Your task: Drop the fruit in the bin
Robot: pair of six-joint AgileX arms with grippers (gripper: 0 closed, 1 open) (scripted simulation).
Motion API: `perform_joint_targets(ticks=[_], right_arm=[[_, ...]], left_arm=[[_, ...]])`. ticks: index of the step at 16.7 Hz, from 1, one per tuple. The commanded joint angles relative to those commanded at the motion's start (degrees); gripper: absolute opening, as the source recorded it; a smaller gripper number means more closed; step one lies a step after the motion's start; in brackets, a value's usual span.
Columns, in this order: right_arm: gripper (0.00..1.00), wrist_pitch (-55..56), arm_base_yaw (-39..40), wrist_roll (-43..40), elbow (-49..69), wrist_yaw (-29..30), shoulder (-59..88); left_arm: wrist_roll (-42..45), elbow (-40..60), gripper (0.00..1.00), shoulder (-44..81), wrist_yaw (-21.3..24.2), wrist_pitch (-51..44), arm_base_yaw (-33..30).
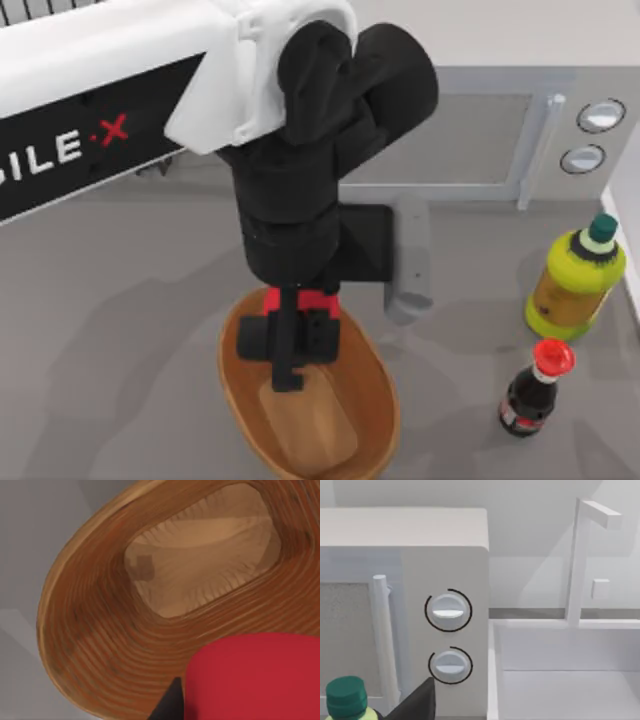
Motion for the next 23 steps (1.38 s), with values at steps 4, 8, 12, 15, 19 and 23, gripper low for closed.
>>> perform_joint_targets(ticks=[4, 8, 12, 15, 19, 23], right_arm=[[1.00, 0.00, 0.00, 0.00, 0.00, 0.00, 0.00], [1.00, 0.00, 0.00, 0.00, 0.00, 0.00, 0.00], [1.00, 0.00, 0.00, 0.00, 0.00, 0.00, 0.00], [1.00, 0.00, 0.00, 0.00, 0.00, 0.00, 0.00], [1.00, 0.00, 0.00, 0.00, 0.00, 0.00, 0.00], [1.00, 0.00, 0.00, 0.00, 0.00, 0.00, 0.00]], left_arm=[[-0.12, -7.97, 0.00, 0.44, 0.10, 9.06, -0.24], [-0.26, -12.40, 0.00, 1.17, 0.00, 13.29, -0.45], [-0.26, -12.40, 0.08, 1.17, 0.00, 13.29, -0.45], [-0.26, -12.40, 0.30, 1.17, 0.00, 13.29, -0.45], [-0.26, -12.40, 0.60, 1.17, 0.00, 13.29, -0.45], [-0.26, -12.40, 0.90, 1.17, 0.00, 13.29, -0.45]])
